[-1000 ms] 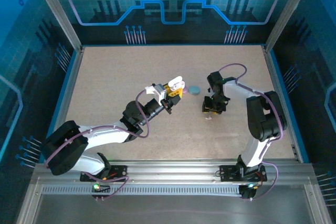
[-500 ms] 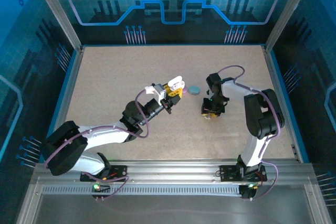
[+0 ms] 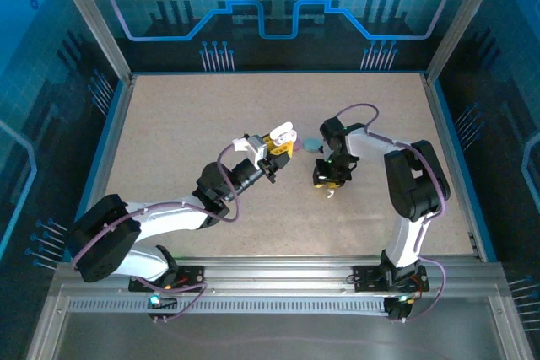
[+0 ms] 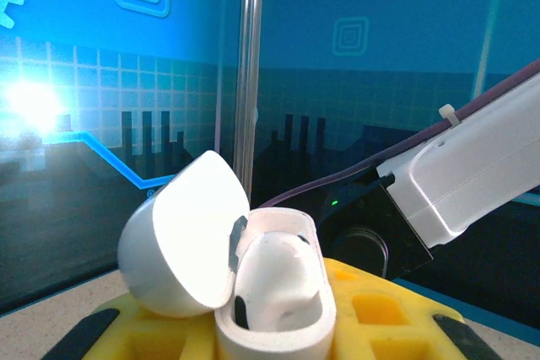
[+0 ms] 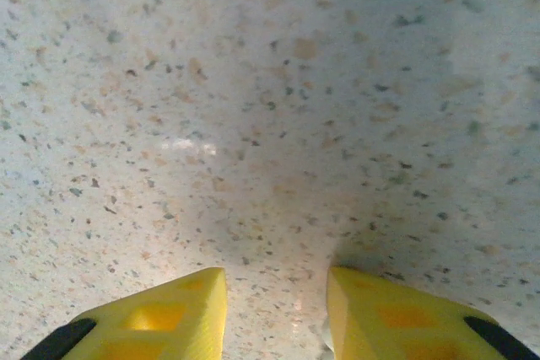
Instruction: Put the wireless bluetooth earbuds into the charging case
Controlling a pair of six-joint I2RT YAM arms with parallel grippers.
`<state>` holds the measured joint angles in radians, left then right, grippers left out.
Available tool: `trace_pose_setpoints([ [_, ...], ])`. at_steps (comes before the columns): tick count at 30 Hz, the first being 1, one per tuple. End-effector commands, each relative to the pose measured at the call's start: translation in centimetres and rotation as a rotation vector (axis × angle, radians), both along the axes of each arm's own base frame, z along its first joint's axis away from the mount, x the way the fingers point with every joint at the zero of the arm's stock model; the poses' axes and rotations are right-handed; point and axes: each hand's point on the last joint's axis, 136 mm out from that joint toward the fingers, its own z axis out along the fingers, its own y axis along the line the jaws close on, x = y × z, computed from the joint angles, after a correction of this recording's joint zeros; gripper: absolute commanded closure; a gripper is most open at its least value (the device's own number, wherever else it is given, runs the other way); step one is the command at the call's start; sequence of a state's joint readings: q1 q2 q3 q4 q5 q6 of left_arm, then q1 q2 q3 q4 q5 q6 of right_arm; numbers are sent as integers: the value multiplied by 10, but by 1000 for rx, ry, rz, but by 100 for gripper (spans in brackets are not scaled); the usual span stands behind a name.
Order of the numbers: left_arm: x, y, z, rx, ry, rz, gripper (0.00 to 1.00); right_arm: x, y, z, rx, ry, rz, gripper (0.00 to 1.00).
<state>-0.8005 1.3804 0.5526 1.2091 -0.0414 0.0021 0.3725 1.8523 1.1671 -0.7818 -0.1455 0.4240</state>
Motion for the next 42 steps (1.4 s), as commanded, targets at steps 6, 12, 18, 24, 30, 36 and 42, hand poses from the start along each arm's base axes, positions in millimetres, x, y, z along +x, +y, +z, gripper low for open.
trace_pose_setpoints([
  [6, -4, 7, 12, -33, -25, 10, 77, -6, 21, 11, 45, 21, 76, 63],
  [12, -4, 8, 11, -30, -31, 15, 77, 4, -13, 41, -130, -88, -31, 57],
  [18, -4, 9, 9, -31, -34, 21, 77, -12, -30, 30, -209, -27, -213, 53],
  [24, -5, 12, 7, -34, -33, 24, 77, -14, -20, 12, -201, 18, -277, 55],
  [30, -6, 16, 5, -36, -32, 30, 77, -15, -21, 3, -224, 30, -289, 57],
  [36, -5, 17, 5, -40, -30, 32, 76, -18, -22, -4, -237, 51, -287, 59],
  [42, -5, 17, 4, -40, -27, 29, 77, -22, -23, -7, -245, 63, -277, 61],
])
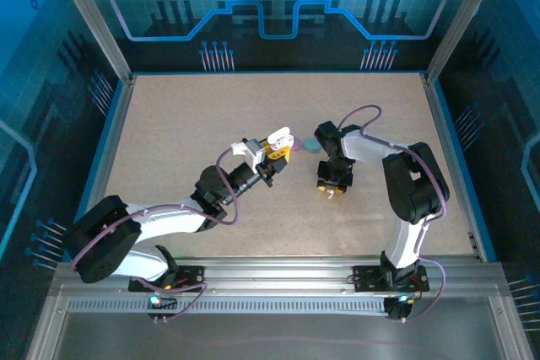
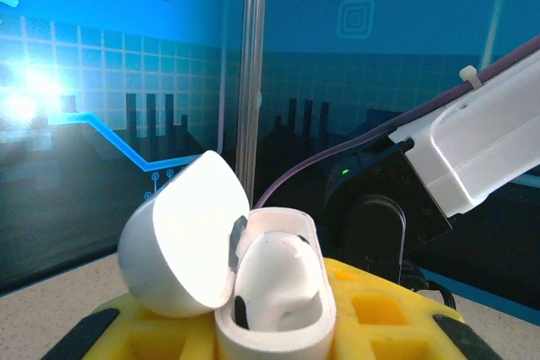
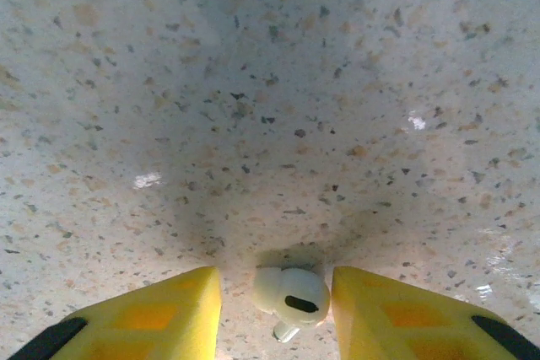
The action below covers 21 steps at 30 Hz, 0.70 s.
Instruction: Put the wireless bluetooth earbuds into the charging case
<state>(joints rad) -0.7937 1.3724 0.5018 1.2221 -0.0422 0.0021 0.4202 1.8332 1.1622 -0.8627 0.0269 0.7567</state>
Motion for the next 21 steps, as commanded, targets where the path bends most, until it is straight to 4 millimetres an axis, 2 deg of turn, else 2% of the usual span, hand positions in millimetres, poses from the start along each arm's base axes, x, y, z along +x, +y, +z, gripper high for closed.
trace_pose_setpoints([
  [1, -2, 11, 21, -62, -50, 22, 77, -9, -3, -7, -37, 28, 0, 61],
  [14, -1, 10, 22, -65, -45, 19, 76, -8, -5, -17, -49, 33, 15, 65],
  [21, -1, 8, 22, -64, -44, 14, 77, 0, -10, -4, -50, -22, -6, 64],
])
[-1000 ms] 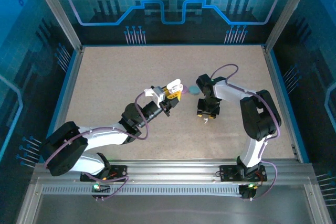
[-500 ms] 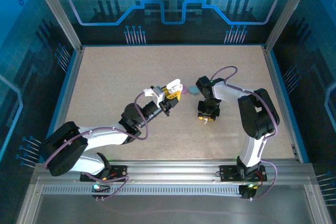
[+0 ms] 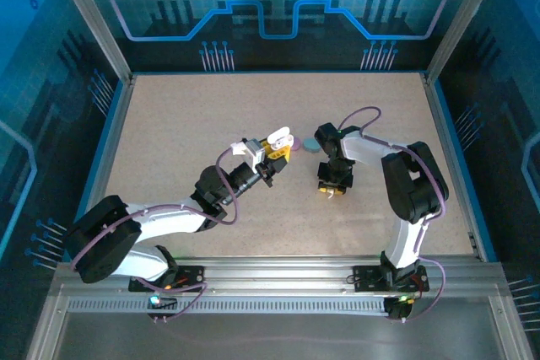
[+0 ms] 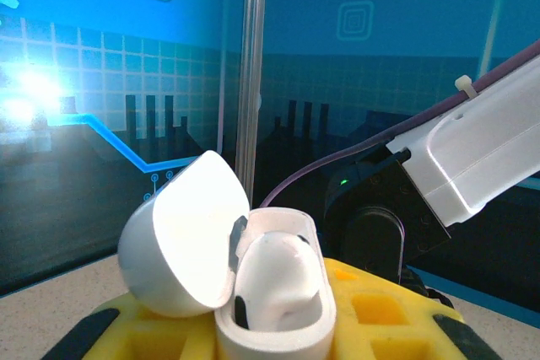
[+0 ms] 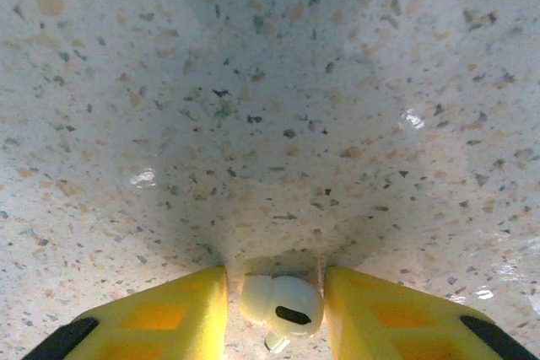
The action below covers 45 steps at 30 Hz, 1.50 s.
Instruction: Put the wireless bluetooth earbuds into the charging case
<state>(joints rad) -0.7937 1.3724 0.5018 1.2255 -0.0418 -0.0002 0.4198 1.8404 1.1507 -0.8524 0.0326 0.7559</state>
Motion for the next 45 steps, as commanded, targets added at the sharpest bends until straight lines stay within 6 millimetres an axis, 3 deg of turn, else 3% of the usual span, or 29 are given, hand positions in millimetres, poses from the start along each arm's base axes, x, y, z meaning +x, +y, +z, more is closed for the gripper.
trace_pose_setpoints([
  [1, -1, 8, 21, -59, -42, 14, 76, 2, -9, 2, -40, -31, -8, 64],
  [20, 0, 5, 21, -61, -37, 5, 76, 4, -10, 3, -21, -48, -18, 64],
  [27, 1, 5, 20, -59, -34, 6, 77, 1, -7, -10, -12, -12, -5, 68],
  [36, 1, 5, 19, -57, -34, 9, 77, 1, -5, -6, 2, -19, 13, 76],
  [40, 1, 5, 19, -57, -33, 11, 77, 7, -4, 7, 17, -71, 39, 76],
  [45, 3, 5, 17, -48, -24, 17, 76, 28, 3, 61, 41, -272, 132, 76],
])
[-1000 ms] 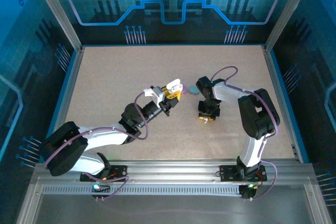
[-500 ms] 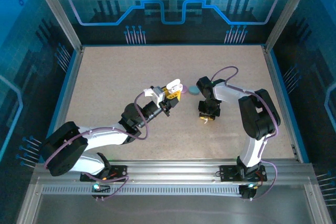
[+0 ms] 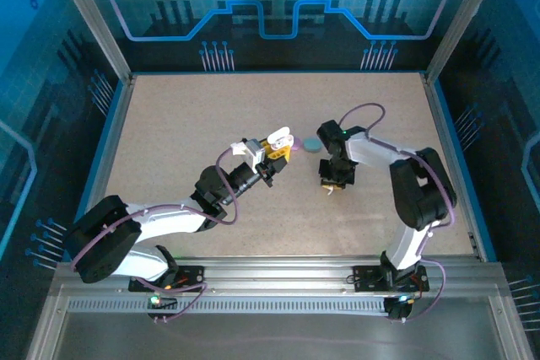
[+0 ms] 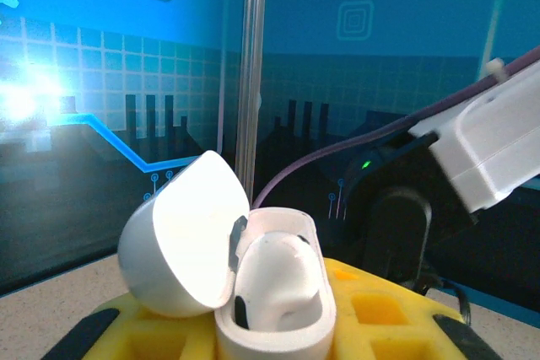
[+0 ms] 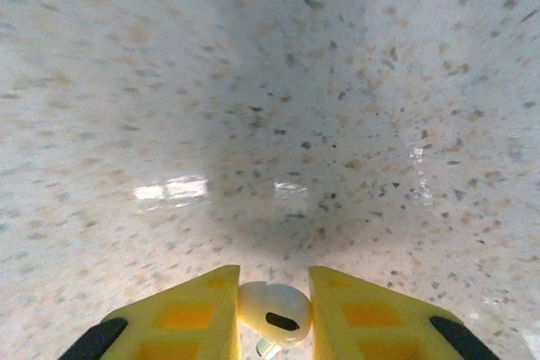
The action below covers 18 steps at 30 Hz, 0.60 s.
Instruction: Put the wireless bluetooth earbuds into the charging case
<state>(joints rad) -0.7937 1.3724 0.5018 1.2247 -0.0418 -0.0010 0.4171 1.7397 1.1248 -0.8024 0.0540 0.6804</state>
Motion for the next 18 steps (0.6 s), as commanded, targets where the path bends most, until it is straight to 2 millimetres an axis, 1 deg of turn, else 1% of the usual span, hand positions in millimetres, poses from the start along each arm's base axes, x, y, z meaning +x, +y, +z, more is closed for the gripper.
trace_pose_setpoints([
  [1, 4, 5, 15, -43, -16, 20, 76, 19, 2, 53, 15, -200, 74, 76],
  [4, 6, 3, 11, -37, -4, 20, 76, 30, 5, 103, 20, -389, 140, 76],
  [7, 7, 0, 7, -34, 12, 10, 77, 36, 9, 163, 10, -605, 217, 76],
  [11, 9, -5, 6, -41, 27, -10, 76, 32, 14, 239, 21, -868, 292, 75],
  [13, 10, -7, 4, -41, 38, -15, 77, 27, 19, 269, 41, -977, 330, 75],
  [14, 10, -9, 5, -41, 42, -22, 77, 23, 23, 282, 54, -1022, 354, 74],
  [16, 10, -11, 5, -42, 47, -36, 77, 16, 32, 301, 94, -1086, 402, 74],
  [18, 9, -13, 7, -48, 49, -46, 77, 11, 42, 312, 130, -1114, 444, 75],
])
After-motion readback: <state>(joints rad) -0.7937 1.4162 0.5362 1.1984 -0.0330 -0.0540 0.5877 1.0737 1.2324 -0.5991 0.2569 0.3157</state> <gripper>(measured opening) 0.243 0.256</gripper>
